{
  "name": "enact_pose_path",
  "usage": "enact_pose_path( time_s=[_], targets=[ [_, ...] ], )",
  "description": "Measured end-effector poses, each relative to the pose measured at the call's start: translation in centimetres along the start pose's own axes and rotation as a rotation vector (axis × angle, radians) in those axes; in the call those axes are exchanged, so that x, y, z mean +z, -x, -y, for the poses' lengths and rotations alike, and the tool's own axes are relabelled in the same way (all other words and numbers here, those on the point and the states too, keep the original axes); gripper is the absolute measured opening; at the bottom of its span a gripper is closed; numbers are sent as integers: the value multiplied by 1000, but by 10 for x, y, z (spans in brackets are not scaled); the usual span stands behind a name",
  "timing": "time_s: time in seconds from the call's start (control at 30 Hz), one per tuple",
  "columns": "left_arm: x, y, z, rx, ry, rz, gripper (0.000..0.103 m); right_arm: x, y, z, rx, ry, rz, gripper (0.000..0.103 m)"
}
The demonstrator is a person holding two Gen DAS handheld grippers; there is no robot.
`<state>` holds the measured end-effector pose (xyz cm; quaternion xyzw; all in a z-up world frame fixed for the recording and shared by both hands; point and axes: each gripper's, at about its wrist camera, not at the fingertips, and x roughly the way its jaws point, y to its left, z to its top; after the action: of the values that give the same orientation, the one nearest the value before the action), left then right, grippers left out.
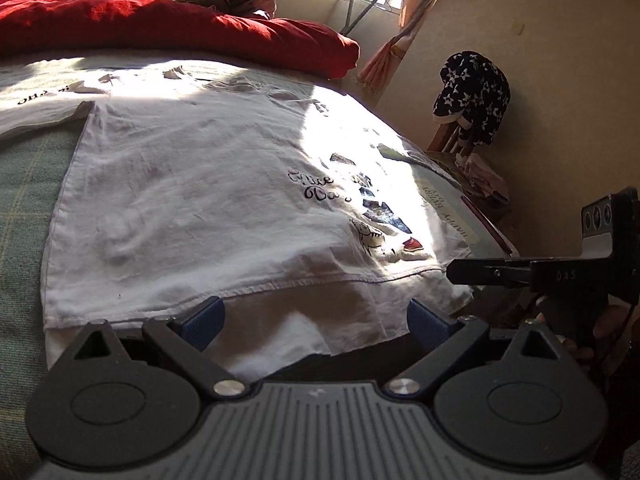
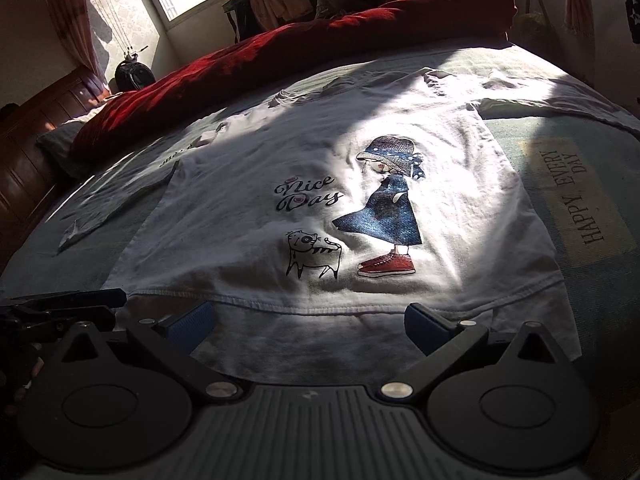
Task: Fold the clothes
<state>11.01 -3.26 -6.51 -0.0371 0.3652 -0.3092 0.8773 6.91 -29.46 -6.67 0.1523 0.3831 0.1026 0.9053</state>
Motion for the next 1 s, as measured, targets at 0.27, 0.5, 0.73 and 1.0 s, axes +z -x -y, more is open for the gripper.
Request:
enact_pose_path(
  time_s=[0.27, 0.5, 0.73, 1.0],
  targets=[
    [-28, -12, 76, 251, -631, 20, 97, -9, 11, 7, -50, 150, -23, 103],
    [-49, -59, 117, 345, -963, 0, 97, -20, 16, 8, -31, 157, -31, 103],
    [-20, -53, 115, 368, -931, 58, 98, -28, 30, -3, 21, 230, -10, 103],
    [28, -51, 93, 375, -789, 92, 98, -34, 41, -24, 178, 318, 18, 103]
  ],
)
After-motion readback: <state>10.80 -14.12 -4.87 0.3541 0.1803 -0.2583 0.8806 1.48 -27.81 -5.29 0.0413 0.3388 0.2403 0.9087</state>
